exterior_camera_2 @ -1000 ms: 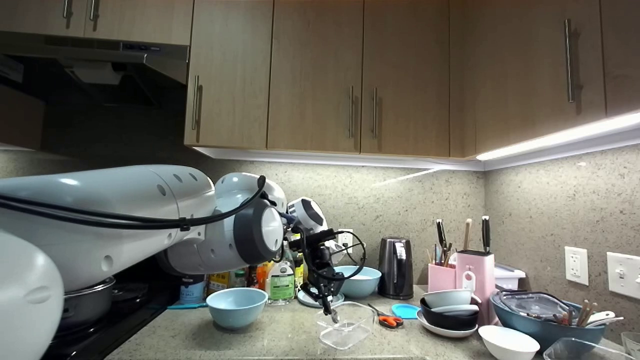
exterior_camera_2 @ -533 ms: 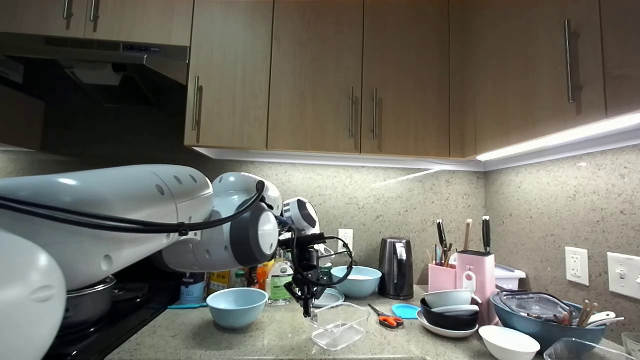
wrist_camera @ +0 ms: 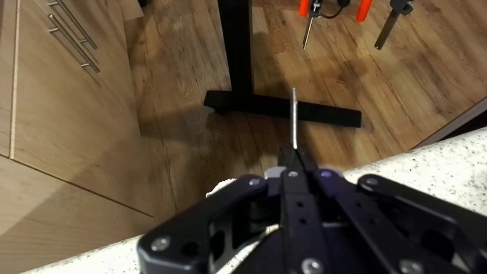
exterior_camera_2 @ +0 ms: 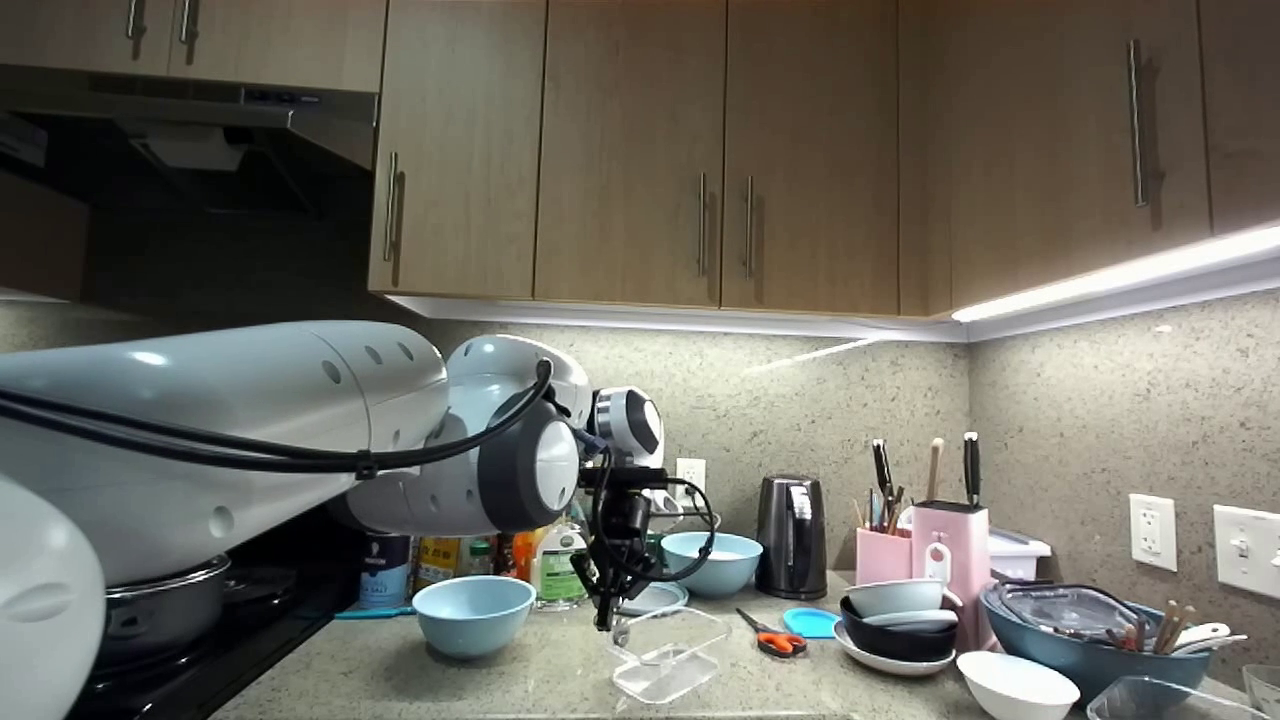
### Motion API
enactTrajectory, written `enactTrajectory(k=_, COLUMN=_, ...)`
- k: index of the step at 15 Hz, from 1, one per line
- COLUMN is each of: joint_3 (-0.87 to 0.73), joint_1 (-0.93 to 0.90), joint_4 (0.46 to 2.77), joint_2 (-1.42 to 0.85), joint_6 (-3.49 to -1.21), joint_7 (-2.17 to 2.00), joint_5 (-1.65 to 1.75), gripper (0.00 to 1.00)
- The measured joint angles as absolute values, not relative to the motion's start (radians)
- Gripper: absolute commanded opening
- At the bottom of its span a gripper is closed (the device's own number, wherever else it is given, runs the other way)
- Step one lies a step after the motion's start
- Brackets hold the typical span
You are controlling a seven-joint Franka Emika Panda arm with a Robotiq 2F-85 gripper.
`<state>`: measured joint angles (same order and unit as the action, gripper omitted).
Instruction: Use the spoon to stir in the transparent bowl
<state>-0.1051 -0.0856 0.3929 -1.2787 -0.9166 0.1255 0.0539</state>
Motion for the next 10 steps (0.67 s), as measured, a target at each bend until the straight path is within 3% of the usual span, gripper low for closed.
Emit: enactTrajectory(k=10, joint_3=-0.102, joint_1=-0.083, joint_4=0.401, joint_2=-1.287, joint_6=-0.914, joint_7=0.125, joint_5=0.052, gripper=0.01)
